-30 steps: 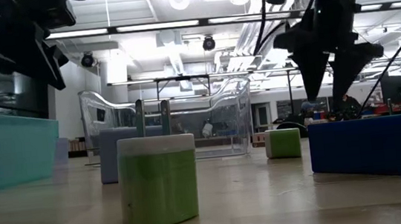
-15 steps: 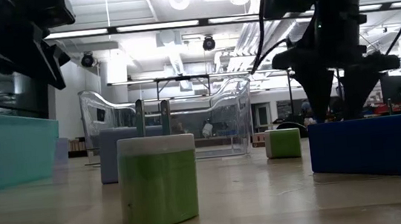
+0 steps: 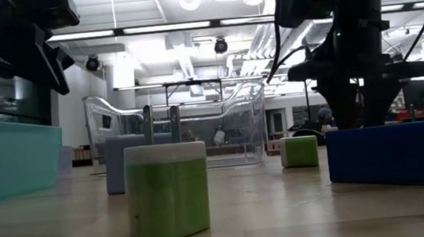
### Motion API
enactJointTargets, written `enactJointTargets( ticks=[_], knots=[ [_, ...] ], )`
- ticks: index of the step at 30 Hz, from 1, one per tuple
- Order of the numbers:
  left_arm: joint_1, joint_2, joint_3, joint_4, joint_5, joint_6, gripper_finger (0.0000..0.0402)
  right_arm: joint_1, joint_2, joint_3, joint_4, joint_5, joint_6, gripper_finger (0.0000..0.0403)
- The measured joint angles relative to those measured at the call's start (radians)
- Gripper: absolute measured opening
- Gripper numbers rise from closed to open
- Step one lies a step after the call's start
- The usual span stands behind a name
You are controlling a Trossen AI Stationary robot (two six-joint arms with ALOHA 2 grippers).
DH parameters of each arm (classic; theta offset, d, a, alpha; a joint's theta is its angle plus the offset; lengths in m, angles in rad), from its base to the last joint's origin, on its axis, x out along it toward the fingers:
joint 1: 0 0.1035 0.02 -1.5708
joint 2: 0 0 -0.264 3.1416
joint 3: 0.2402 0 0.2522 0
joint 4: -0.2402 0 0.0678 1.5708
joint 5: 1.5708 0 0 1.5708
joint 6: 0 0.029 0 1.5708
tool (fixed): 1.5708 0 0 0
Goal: Pick & Place Office items
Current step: Put the red digital clock into the green bin
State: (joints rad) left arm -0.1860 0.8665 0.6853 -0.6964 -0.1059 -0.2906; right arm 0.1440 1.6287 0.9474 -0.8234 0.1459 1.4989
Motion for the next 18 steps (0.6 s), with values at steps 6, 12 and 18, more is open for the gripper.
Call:
enactJointTargets(
  ticks=[6, 12, 18],
  knots=[
    [0.0, 0.0, 0.0, 0.0, 0.0, 0.0, 0.0123, -0.001, 0.0, 0.0, 0.0, -0.003, 0.001, 0.016],
    [0.0, 0.0, 0.0, -0.008, 0.002, 0.0, 0.0123, -0.001, 0.0, 0.0, 0.0, 0.003, 0.001, 0.0146],
    [0.0, 0.0, 0.0, -0.012, 0.002, 0.0, 0.0123, -0.002, 0.0, 0.0, 0.0, 0.008, 0.001, 0.0145]
  ],
)
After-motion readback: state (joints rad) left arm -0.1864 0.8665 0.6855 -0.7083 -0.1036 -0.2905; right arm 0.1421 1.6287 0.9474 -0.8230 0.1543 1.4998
